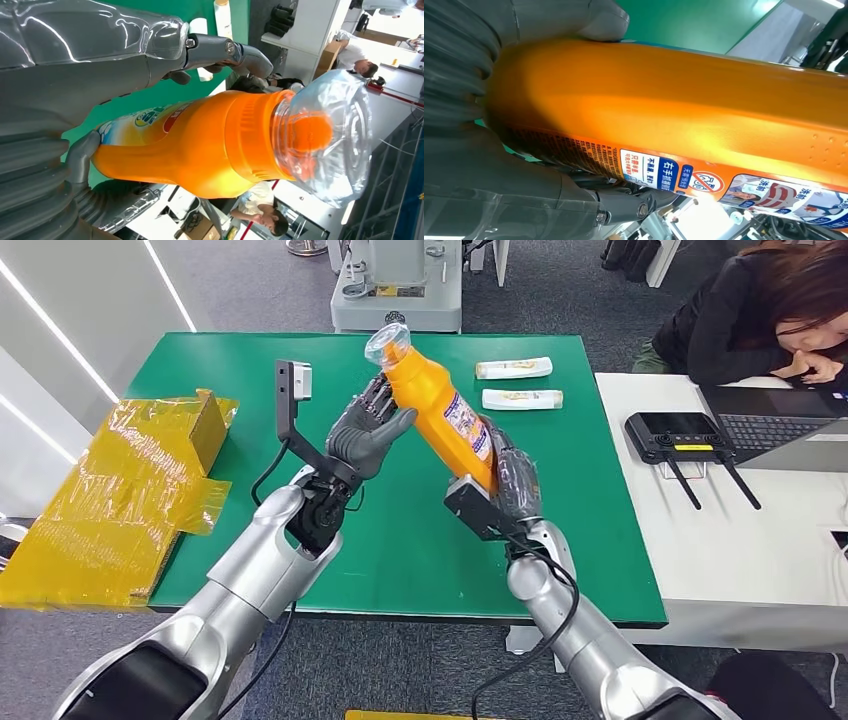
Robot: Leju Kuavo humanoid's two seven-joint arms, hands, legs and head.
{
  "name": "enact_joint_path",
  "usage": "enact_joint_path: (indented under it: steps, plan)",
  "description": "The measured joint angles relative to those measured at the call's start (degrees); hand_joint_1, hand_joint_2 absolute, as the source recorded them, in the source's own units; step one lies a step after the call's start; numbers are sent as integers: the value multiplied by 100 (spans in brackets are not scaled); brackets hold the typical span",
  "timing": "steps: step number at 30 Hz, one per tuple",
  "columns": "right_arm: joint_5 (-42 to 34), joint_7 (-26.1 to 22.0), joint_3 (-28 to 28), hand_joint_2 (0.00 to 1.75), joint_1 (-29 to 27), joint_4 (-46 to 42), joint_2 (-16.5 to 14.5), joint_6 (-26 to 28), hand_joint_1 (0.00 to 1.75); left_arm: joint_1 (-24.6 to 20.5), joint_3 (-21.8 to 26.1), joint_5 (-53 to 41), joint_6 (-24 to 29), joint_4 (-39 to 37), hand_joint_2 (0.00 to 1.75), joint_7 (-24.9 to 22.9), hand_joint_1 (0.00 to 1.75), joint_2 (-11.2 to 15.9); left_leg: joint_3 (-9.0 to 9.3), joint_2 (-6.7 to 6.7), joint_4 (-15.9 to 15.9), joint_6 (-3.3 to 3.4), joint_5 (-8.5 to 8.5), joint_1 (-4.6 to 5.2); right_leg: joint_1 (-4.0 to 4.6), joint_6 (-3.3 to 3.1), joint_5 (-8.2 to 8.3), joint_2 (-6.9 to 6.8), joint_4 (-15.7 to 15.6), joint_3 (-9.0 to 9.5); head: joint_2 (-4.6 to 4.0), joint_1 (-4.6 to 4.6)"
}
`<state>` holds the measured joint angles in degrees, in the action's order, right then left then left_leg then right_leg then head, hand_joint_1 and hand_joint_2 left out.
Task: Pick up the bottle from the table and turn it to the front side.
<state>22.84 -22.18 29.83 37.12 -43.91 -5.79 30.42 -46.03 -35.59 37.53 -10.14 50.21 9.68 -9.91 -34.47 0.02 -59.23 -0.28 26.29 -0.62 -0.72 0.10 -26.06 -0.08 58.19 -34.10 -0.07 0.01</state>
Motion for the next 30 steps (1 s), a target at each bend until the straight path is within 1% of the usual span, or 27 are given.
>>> enact_joint_path:
  steps: [13, 20, 30]
  plan:
    - [-2, -67, 0, 175, 100, 53, -97, -50, 175, -3, -2, 0, 72, 0, 175, 48, 0, -46, 0, 0, 0, 0, 0, 0, 0, 0, 0, 0, 1, -1, 0, 0]
    - [-40, -265, 9, 175, 154, 52, -125, -685, 175, -17, -2, 48, 96, -63, 175, 245, 0, -90, 0, 0, 0, 0, 0, 0, 0, 0, 0, 0, 2, -2, 0, -1]
    - [53, -262, 34, 175, 194, 55, -150, -944, 175, -24, -2, -102, 307, -129, 175, 472, 0, -119, 0, 0, 0, 0, 0, 0, 0, 0, 0, 0, 4, -1, 0, 0]
